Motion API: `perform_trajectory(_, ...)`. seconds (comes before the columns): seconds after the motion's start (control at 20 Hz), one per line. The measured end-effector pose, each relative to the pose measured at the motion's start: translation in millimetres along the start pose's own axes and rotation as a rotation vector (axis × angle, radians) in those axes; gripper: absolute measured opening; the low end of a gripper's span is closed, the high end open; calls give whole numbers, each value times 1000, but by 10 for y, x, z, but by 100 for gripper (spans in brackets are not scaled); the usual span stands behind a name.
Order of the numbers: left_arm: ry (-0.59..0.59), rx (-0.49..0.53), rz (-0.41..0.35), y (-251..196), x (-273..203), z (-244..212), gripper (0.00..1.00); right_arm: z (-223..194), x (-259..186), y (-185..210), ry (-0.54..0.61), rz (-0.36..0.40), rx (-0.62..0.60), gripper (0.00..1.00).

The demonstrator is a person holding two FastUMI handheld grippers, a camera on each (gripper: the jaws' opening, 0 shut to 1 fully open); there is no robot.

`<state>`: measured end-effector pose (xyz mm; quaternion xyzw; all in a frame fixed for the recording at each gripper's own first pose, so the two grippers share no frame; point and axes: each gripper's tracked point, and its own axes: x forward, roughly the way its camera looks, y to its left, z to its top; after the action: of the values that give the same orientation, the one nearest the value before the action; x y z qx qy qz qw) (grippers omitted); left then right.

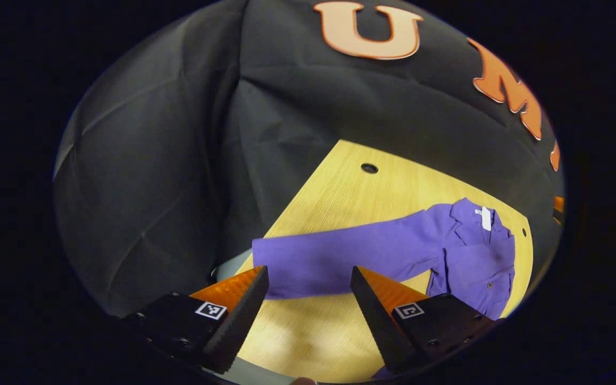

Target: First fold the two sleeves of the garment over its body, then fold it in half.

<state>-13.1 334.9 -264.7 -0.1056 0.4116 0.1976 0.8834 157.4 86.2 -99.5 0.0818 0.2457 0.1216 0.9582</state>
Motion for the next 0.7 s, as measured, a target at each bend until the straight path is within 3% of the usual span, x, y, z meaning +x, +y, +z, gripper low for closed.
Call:
perform_trajectory(0.45,313,17,47,275,605,-269,98,210,-624,-524,-181,-138,-54,96)
perform_trajectory(0.7,413,19,85,483,933,-474,98,274,-886,-725,-232,-202,-91,95)
